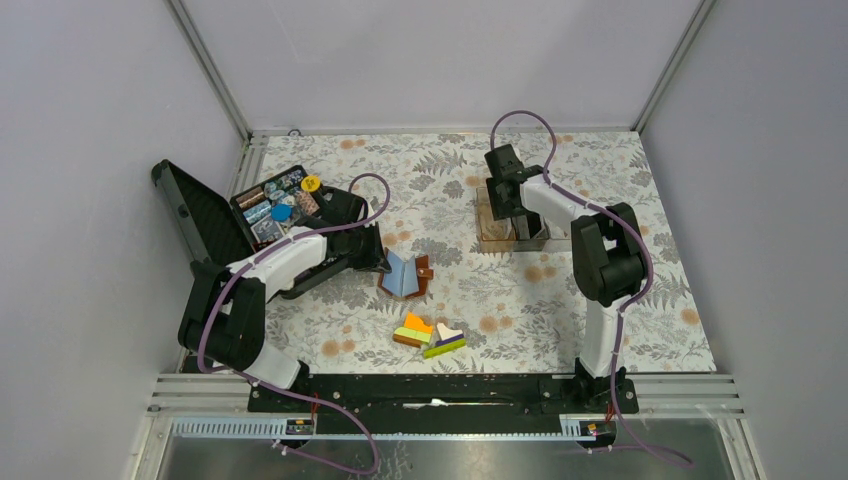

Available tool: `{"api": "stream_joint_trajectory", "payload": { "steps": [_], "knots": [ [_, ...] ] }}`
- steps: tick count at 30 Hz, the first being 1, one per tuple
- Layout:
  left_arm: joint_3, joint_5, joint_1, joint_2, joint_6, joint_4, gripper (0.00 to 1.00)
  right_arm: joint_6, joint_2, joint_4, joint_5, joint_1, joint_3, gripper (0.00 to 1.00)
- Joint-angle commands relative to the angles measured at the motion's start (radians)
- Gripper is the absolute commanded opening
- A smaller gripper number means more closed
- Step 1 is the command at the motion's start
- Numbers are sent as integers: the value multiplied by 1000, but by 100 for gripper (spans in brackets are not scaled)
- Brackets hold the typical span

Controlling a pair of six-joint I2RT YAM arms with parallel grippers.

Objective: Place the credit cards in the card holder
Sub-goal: Pick up the credit card from the storage box.

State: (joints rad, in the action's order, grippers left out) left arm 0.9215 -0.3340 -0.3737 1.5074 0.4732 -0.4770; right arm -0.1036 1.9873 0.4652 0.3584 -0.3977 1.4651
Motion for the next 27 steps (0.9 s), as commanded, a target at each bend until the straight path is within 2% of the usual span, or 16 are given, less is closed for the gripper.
{"api": "stream_joint_trajectory", "payload": {
  "steps": [1, 10, 17, 27],
  "knots": [
    [39, -23, 5, -1, -13, 21, 0, 11, -40, 21, 46, -6, 45, 61],
    [40, -26, 5, 2, -13, 21, 0, 5, -51, 27, 36, -6, 47, 55],
    [40, -28, 5, 5, -13, 20, 0, 2, -60, 32, 27, -8, 48, 47],
    [42, -34, 5, 7, -13, 20, 0, 2, -68, 43, 32, -20, 58, 42]
  ]
}}
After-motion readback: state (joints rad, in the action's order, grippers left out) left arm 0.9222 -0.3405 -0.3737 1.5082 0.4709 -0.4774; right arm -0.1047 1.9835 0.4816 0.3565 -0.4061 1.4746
